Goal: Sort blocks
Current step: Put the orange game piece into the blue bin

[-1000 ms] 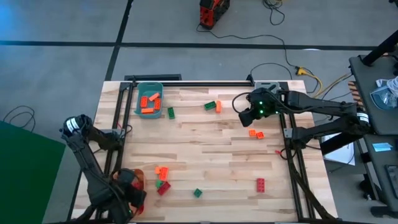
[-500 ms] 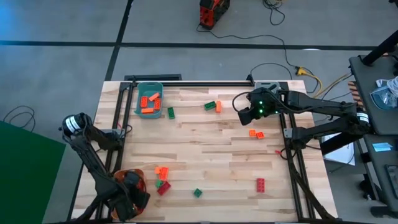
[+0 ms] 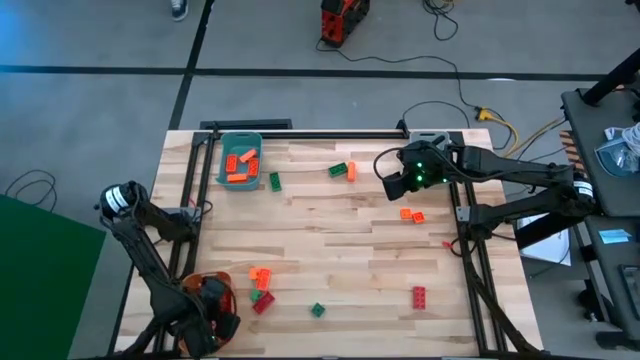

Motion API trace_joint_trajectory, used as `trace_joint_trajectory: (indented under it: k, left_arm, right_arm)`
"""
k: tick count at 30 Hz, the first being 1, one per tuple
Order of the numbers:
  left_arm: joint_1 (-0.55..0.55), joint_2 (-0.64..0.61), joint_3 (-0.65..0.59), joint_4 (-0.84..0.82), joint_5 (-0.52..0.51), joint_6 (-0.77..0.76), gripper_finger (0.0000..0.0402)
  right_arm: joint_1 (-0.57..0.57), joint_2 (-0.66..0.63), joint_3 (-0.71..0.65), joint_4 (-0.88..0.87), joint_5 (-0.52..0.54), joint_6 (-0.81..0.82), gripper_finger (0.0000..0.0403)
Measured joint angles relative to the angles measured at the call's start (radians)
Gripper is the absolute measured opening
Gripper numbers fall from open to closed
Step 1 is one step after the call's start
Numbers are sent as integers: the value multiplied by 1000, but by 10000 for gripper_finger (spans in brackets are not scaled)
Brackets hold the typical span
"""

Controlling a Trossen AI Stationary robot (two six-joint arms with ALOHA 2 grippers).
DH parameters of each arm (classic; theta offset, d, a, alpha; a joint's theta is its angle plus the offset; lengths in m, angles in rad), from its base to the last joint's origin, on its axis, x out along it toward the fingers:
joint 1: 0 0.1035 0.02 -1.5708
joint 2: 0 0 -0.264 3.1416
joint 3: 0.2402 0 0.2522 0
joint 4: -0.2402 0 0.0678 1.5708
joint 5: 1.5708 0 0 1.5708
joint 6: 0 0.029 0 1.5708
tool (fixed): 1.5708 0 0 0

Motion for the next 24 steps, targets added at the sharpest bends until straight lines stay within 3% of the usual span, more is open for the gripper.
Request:
trace_joint_trajectory:
  k: [7,14,20,24]
  left_arm:
    - [4,0,228,-253,-119,87,303]
    - [65,-1,474,-557,-331,193,292]
    - [189,-50,579,-526,-721,537,281]
    - [302,-84,650,-509,-792,849,272]
  right_arm:
    - [0,0,2,-1,-6,8,41]
    - [0,0,67,-1,-23,-32,41]
    - [0,0,159,-1,-23,-105,41]
    - [6,0,212,0,-23,-161,41]
